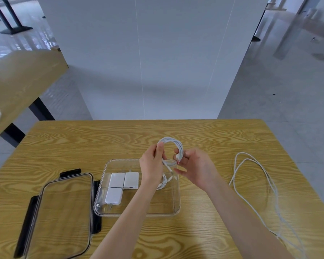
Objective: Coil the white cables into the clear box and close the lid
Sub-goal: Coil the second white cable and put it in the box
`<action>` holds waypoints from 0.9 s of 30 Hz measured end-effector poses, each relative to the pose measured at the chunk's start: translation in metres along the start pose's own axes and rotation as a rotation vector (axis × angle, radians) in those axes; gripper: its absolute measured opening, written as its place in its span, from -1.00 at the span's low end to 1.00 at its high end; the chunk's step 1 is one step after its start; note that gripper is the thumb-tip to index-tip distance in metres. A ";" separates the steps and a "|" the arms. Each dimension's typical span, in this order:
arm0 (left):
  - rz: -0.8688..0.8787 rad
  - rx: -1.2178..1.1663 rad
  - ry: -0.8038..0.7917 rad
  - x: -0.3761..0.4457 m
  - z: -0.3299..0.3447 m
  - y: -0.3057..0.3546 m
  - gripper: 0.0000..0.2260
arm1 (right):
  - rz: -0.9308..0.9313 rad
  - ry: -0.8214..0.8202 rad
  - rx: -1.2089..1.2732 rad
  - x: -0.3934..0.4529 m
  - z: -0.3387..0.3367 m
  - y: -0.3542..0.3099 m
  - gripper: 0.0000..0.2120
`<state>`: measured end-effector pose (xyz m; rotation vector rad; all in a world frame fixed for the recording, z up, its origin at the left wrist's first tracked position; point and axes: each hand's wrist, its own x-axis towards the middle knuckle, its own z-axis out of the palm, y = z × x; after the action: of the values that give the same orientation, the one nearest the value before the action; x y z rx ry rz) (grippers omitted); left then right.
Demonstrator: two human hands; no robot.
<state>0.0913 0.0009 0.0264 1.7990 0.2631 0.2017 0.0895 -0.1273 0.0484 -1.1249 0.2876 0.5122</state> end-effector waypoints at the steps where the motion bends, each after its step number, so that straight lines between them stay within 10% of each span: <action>1: 0.010 0.009 -0.003 0.000 0.000 0.000 -0.64 | -0.004 0.017 -0.051 0.000 0.001 0.000 -0.92; 15: -0.108 -0.017 0.024 0.001 -0.016 -0.011 -0.68 | -0.300 0.287 -0.715 0.001 0.010 0.009 -0.82; 27: -0.459 -0.068 -0.240 0.001 -0.067 -0.042 -0.82 | 0.023 0.057 -0.815 0.022 0.009 0.051 -0.82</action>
<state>0.0712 0.0731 0.0021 1.6286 0.4814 -0.3241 0.0809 -0.0969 0.0025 -1.9298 0.1353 0.6401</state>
